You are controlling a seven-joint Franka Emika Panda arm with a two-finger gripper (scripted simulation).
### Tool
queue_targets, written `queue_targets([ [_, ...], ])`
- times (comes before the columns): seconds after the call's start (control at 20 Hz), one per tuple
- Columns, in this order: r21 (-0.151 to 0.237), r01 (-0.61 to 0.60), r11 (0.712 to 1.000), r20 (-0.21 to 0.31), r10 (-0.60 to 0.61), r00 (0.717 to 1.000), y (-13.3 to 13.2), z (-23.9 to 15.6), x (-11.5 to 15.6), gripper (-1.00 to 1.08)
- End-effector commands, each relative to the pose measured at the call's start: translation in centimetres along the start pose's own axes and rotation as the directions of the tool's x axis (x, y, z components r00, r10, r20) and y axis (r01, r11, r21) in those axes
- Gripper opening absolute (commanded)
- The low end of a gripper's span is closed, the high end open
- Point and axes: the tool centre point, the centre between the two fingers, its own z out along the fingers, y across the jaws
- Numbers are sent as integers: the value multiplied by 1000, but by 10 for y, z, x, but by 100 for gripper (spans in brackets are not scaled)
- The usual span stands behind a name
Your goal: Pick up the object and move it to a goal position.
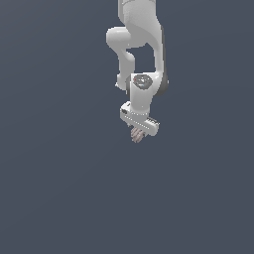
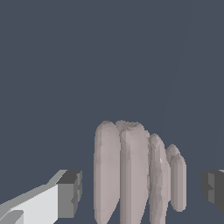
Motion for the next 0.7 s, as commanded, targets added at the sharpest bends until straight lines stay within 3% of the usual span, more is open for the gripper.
queue_targets([
  [0.0, 0, -1, 1000, 0, 1, 1000, 0, 10, 0, 100],
  [0.3, 0, -1, 1000, 0, 1, 1000, 0, 20, 0, 100],
  [0.35, 0, -1, 1000, 0, 1, 1000, 0, 20, 0, -100],
  [0.65, 0, -1, 1000, 0, 1, 1000, 0, 20, 0, -100],
])
